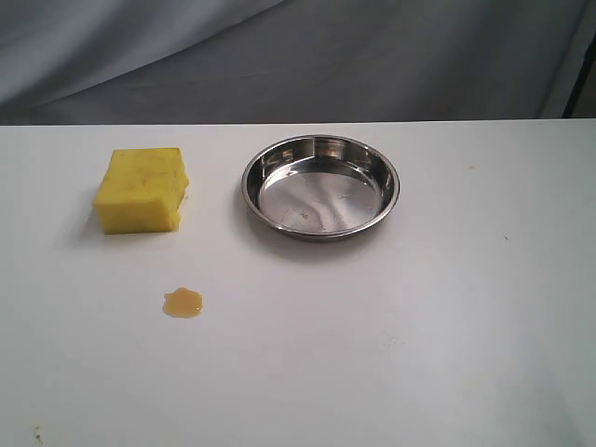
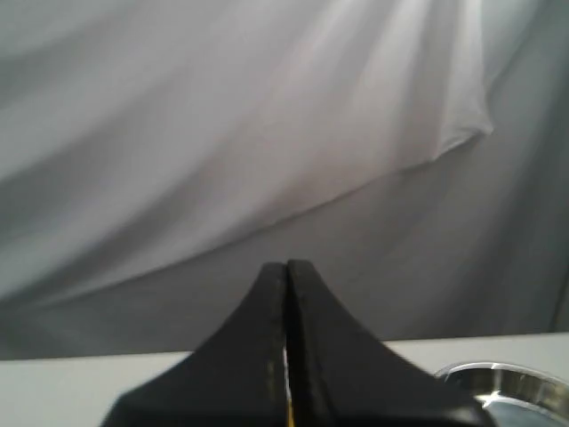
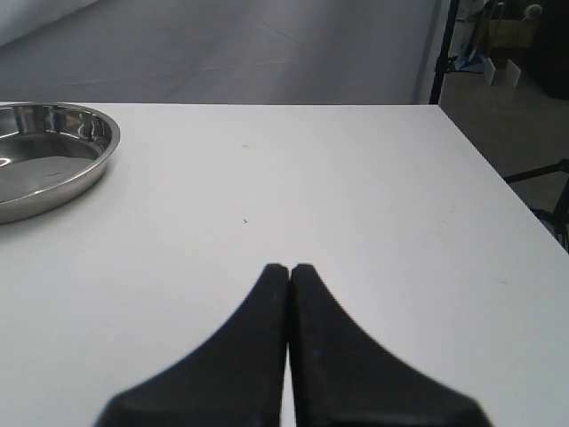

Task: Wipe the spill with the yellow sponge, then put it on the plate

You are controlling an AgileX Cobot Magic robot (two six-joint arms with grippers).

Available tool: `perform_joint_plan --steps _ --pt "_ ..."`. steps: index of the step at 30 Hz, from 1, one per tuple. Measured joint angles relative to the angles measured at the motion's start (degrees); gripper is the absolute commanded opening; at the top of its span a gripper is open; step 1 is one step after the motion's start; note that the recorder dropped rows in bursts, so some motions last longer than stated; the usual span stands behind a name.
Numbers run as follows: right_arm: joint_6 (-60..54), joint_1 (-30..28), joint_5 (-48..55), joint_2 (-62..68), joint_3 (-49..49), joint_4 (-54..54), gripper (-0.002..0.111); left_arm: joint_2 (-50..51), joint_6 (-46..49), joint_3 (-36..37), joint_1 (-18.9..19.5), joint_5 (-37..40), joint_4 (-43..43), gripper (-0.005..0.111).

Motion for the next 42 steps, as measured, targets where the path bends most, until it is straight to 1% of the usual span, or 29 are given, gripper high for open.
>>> perform_joint_plan --steps 3,5,8,10,16,22,26,32,36,38,42 --pt "0.0 0.0 0.0 0.0 0.0 0.0 0.0 2.94 -2.07 -5.63 0.0 12.14 2.56 0.0" --pt "0.0 0.0 0.0 0.0 0.0 0.0 0.0 3.88 -2.29 -9.66 0.0 21.61 3.07 0.0" --pt "0.0 0.0 0.0 0.0 0.0 0.0 0.0 4.76 -1.42 -14.79 0.0 31.88 3.27 0.0" --pt "0.0 0.0 0.0 0.0 0.0 0.0 0.0 5.18 -0.3 -16.84 0.0 35.94 3.27 0.0" --pt "0.0 0.0 0.0 0.0 0.0 0.0 0.0 8.2 2.98 -18.1 0.0 40.62 2.22 0.0" --pt "0.0 0.0 0.0 0.0 0.0 0.0 0.0 12.74 11.47 -19.02 0.0 41.85 -4.42 0.0" --pt "0.0 0.0 0.0 0.0 0.0 0.0 0.0 16.43 19.17 -22.68 0.0 48.31 -10.6 0.0" --pt "0.0 0.0 0.0 0.0 0.0 0.0 0.0 21.79 30.55 -28.8 0.0 58.5 -23.15 0.0" --pt "0.0 0.0 0.0 0.0 0.0 0.0 0.0 26.2 36.2 -33.02 0.0 64.87 -29.31 0.0" --pt "0.0 0.0 0.0 0.0 0.0 0.0 0.0 28.17 37.31 -34.57 0.0 66.49 -31.47 0.0" --pt "0.0 0.0 0.0 0.0 0.0 0.0 0.0 31.21 38.07 -35.41 0.0 66.46 -32.73 0.0"
